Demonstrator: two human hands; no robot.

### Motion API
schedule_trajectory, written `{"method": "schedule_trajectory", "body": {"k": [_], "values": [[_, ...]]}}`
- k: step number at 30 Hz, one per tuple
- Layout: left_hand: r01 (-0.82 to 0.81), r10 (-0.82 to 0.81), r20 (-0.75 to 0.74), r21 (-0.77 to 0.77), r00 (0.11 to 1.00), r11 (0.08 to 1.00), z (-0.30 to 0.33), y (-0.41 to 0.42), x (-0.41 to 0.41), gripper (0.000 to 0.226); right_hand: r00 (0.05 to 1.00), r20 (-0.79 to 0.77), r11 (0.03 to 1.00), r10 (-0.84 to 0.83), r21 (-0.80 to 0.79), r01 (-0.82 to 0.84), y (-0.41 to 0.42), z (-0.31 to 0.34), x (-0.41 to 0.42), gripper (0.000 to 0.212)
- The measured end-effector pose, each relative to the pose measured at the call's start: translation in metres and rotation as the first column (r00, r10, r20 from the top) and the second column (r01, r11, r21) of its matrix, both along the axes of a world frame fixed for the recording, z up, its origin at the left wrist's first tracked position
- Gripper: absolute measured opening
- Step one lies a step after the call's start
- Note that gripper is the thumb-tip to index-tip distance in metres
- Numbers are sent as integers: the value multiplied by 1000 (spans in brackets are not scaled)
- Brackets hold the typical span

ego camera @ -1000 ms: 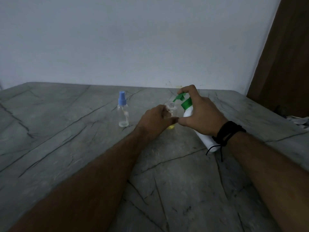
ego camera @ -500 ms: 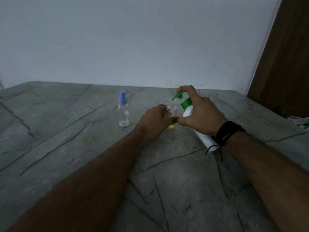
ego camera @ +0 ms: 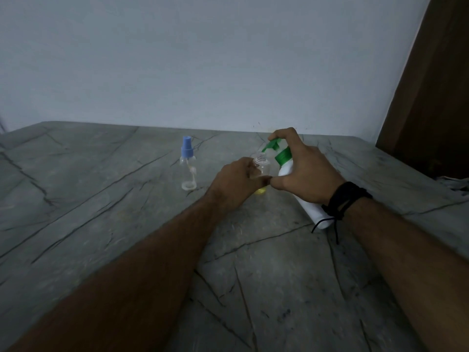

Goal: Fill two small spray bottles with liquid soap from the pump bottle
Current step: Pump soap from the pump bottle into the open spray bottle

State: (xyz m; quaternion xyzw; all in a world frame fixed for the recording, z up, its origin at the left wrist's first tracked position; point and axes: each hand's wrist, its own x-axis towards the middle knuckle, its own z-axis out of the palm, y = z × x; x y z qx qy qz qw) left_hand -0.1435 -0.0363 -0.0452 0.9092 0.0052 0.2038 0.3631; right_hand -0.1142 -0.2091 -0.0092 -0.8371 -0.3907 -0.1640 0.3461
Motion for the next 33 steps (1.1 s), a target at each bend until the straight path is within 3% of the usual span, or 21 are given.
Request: {"method": "schedule_trajectory", "body": {"k": [33], "values": [[-4,4,-12,12,1000,1000,1,-1,-2,53,1000,-8,1000,2,14,-2,1,-1,1,75]]}}
